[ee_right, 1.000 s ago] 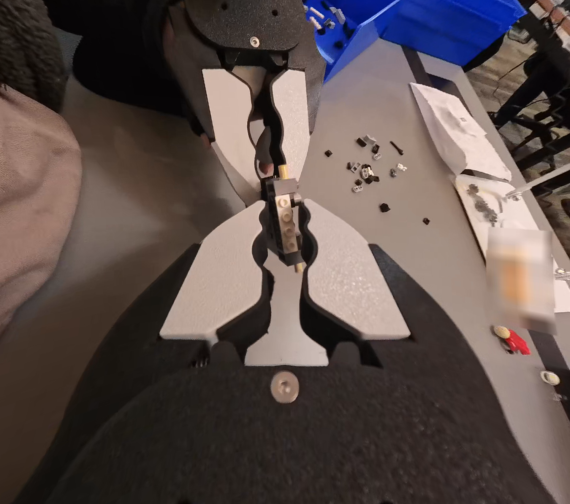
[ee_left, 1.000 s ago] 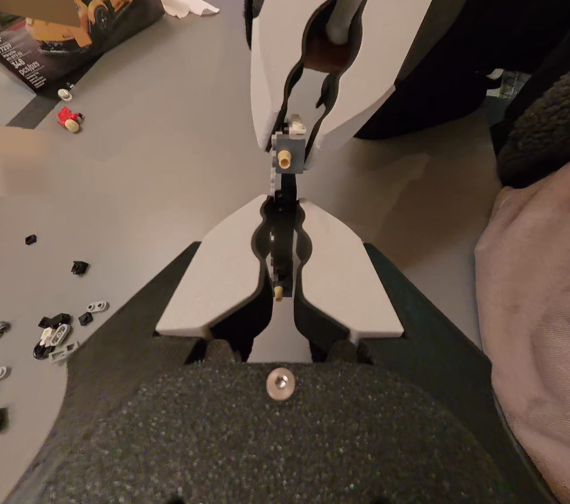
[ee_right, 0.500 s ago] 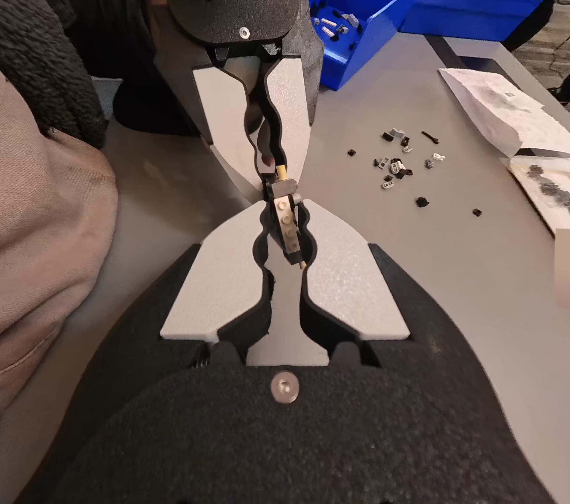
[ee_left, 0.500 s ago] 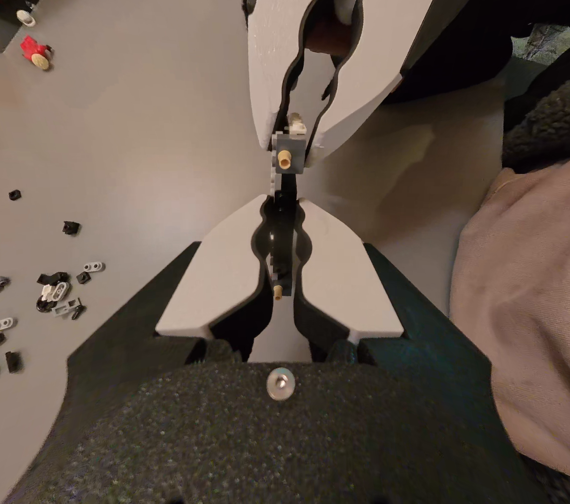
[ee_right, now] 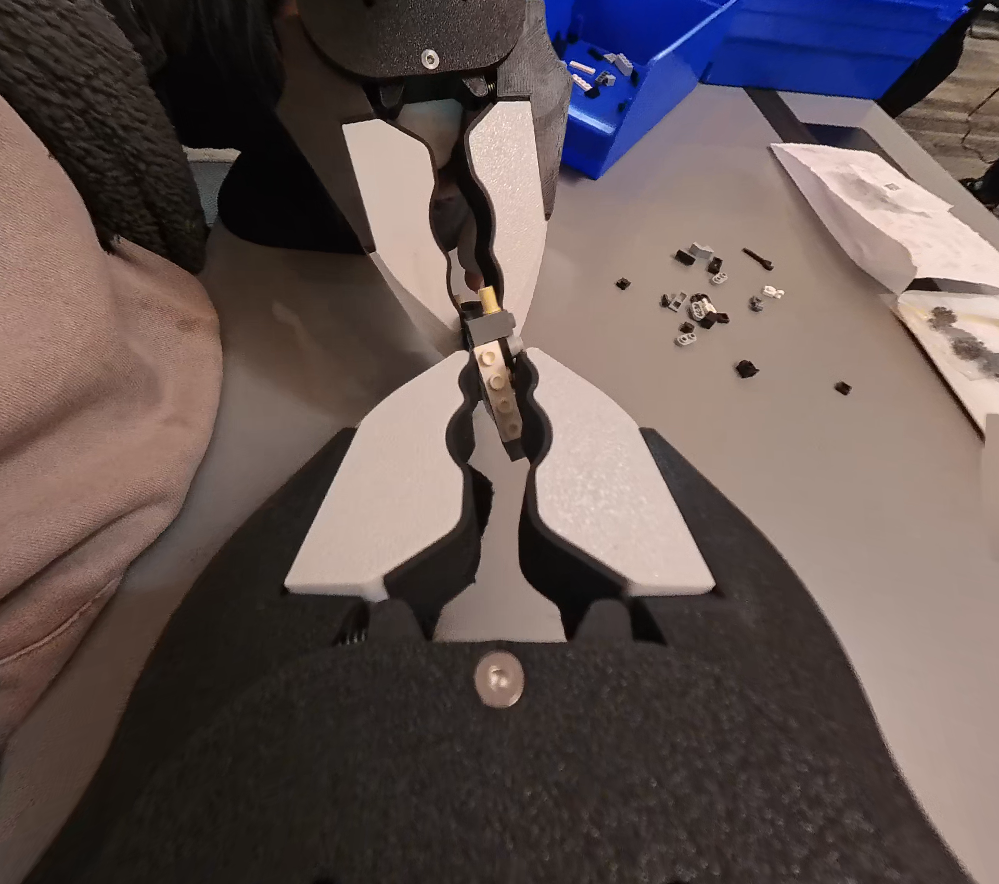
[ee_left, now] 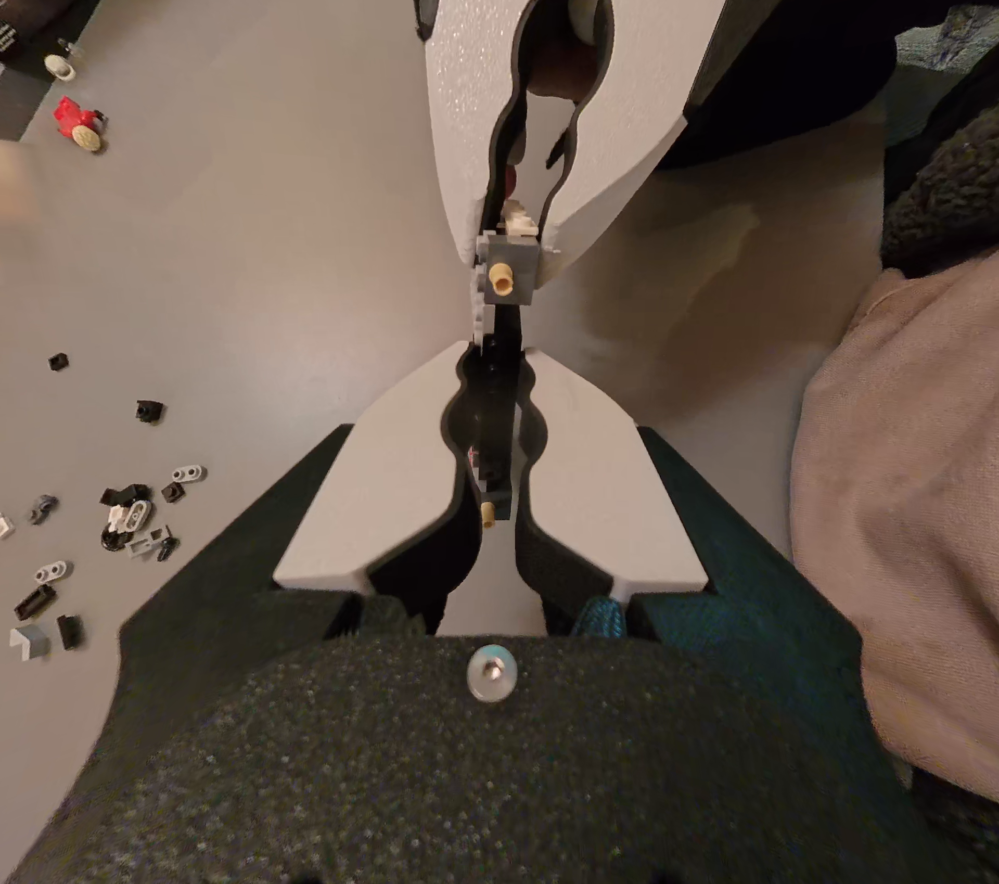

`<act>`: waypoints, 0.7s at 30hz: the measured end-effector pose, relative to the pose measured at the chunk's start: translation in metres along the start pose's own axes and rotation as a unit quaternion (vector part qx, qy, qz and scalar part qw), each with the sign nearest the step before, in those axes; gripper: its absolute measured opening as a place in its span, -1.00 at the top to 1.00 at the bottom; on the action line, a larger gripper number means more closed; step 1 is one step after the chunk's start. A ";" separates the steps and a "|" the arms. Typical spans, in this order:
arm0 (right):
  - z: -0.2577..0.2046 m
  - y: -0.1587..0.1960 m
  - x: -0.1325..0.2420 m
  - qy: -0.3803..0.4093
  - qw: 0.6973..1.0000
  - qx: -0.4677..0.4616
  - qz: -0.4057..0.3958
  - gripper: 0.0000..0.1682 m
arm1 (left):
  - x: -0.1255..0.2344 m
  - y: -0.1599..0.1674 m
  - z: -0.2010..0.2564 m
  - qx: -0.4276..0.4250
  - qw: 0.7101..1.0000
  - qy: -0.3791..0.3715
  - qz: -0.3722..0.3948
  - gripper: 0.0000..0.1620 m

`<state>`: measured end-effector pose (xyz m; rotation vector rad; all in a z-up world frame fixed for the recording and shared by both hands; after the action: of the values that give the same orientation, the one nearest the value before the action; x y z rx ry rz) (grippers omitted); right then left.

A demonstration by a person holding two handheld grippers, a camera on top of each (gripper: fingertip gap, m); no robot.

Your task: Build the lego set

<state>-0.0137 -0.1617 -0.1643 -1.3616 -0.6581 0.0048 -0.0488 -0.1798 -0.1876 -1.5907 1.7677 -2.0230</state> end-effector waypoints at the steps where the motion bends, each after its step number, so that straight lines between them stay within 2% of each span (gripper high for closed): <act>1: -0.001 -0.001 0.000 0.002 1.000 0.004 0.001 0.85 | 0.001 0.000 0.001 -0.002 1.000 0.000 0.000 0.86; 7: -0.004 0.000 0.001 0.000 1.000 -0.011 0.017 0.85 | 0.003 -0.001 0.004 0.000 1.000 0.001 -0.013 0.86; 13: -0.001 0.001 0.001 0.011 0.999 -0.028 0.029 0.78 | 0.002 -0.001 0.004 0.040 0.998 0.023 -0.039 0.86; 17: 0.000 -0.001 0.001 0.005 0.999 -0.031 0.019 0.79 | 0.002 -0.002 0.006 0.079 0.994 0.062 -0.039 0.86; 21: 0.001 -0.001 0.000 -0.024 0.996 -0.077 0.029 0.80 | 0.002 -0.003 0.009 0.132 0.984 0.118 -0.027 0.86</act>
<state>-0.0142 -0.1613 -0.1634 -1.5333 -0.6692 0.0340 -0.0427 -0.1865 -0.1856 -1.3836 1.4499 -2.4390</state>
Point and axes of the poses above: each gripper's, where its closed fingertips meet, x back along the fingers, y out of its underside, z = x × y across the jaws, the point moved 2 cm from there along x, back along the fingers, and after that the axes turned 8 degrees about -y, right-handed, at the moved point
